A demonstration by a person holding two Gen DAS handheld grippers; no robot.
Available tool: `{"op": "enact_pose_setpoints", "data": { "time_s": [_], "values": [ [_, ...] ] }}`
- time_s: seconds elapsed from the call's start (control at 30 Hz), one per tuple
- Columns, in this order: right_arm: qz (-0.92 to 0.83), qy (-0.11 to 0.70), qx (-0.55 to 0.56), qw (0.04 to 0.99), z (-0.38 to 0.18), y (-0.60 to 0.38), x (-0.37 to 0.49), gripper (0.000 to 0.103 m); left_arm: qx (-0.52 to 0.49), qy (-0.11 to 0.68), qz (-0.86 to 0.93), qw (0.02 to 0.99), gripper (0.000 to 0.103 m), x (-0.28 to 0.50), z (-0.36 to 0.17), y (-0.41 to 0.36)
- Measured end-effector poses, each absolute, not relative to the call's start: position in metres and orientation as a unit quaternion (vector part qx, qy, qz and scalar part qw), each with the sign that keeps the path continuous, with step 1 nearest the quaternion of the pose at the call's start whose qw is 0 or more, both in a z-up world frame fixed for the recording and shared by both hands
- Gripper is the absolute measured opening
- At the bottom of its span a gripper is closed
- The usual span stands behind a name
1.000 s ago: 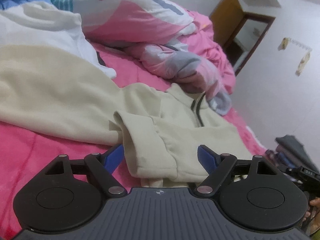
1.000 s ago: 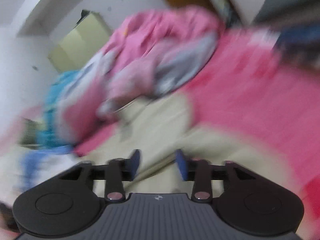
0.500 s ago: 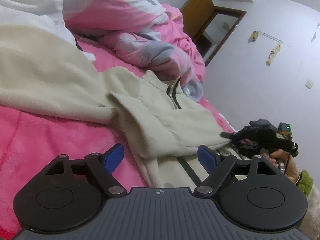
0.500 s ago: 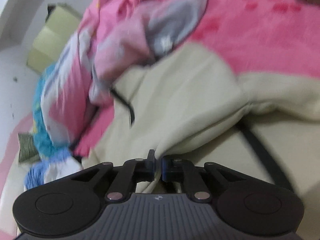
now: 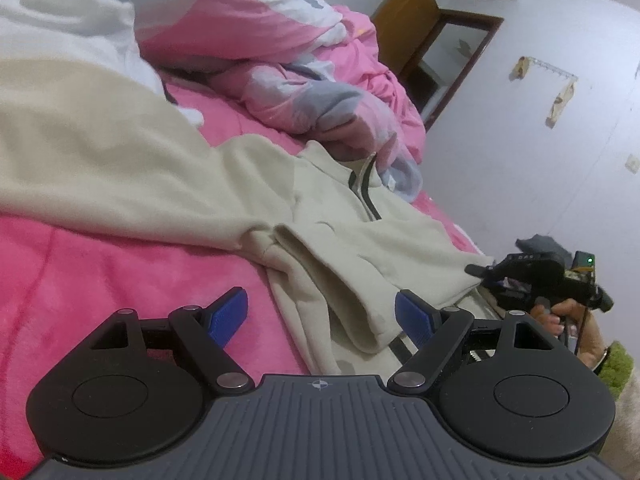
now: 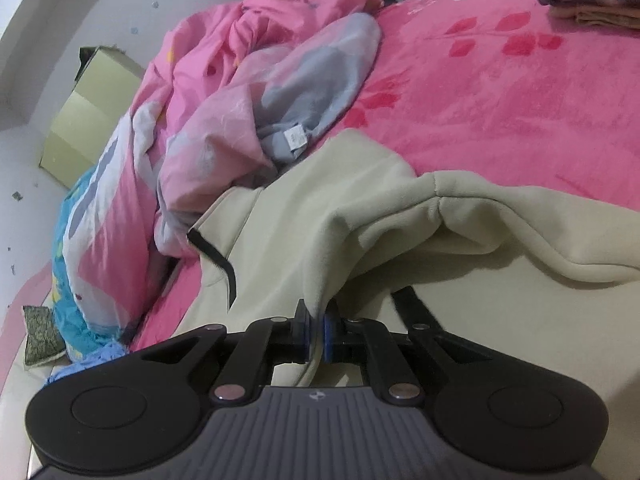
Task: Fold clothes
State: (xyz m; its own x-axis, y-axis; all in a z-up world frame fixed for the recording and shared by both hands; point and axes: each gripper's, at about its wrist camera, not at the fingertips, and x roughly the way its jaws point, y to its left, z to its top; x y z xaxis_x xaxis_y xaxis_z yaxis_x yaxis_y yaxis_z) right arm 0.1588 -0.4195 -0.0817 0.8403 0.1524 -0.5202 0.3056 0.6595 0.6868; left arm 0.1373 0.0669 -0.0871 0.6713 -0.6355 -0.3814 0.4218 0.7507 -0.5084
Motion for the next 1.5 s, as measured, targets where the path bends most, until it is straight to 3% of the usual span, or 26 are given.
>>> {"op": "enact_pose_setpoints", "data": {
  "time_s": [0.2,0.27,0.5,0.6,0.73,0.8,0.87,0.9,1.0,1.1,1.17,1.33,1.5],
  "values": [
    [-0.025,0.296,0.400,0.867,-0.083,-0.421,0.152,0.011,-0.178,0.235,-0.321,0.900,0.082,0.142,-0.057,0.044],
    [-0.017,0.303,0.398,0.866,-0.080,-0.423,0.146,0.023,-0.176,0.230,-0.340,0.895,0.082,0.150,-0.050,0.029],
    [-0.018,0.258,0.454,0.853,-0.079,-0.465,0.123,0.038,-0.120,0.279,-0.342,0.889,0.082,0.179,-0.065,-0.029],
    [0.000,0.255,0.499,0.828,-0.091,-0.481,0.137,0.051,-0.115,0.298,-0.332,0.888,0.082,0.185,-0.074,-0.033],
    [-0.033,0.218,0.528,0.820,-0.096,-0.505,0.147,0.048,-0.098,0.309,-0.321,0.890,0.082,0.189,-0.077,-0.037],
    [-0.057,0.191,0.567,0.799,-0.109,-0.526,0.143,0.041,-0.075,0.321,-0.313,0.891,0.081,0.192,-0.081,-0.043],
    [-0.066,0.184,0.606,0.771,-0.129,-0.542,0.140,0.022,-0.056,0.322,-0.311,0.893,0.081,0.191,-0.087,-0.047],
    [-0.062,0.182,0.617,0.763,-0.137,-0.547,0.139,0.020,-0.053,0.320,-0.311,0.893,0.081,0.190,-0.087,-0.047],
    [-0.038,0.191,0.616,0.763,-0.135,-0.550,0.137,0.022,-0.046,0.318,-0.311,0.894,0.081,0.189,-0.087,-0.047],
    [-0.053,0.227,0.589,0.774,-0.116,-0.552,0.125,0.036,-0.046,0.316,-0.312,0.895,0.081,0.188,-0.088,-0.045],
    [-0.067,0.245,0.542,0.801,-0.094,-0.547,0.110,0.041,-0.047,0.314,-0.313,0.895,0.081,0.187,-0.088,-0.045],
    [-0.055,0.265,0.361,0.892,-0.049,-0.509,0.131,0.038,-0.062,0.310,-0.317,0.894,0.081,0.186,-0.089,-0.041],
    [-0.031,0.269,0.150,0.951,-0.007,-0.463,0.168,0.023,-0.064,0.306,-0.317,0.896,0.082,0.185,-0.090,-0.040]
  ]
}}
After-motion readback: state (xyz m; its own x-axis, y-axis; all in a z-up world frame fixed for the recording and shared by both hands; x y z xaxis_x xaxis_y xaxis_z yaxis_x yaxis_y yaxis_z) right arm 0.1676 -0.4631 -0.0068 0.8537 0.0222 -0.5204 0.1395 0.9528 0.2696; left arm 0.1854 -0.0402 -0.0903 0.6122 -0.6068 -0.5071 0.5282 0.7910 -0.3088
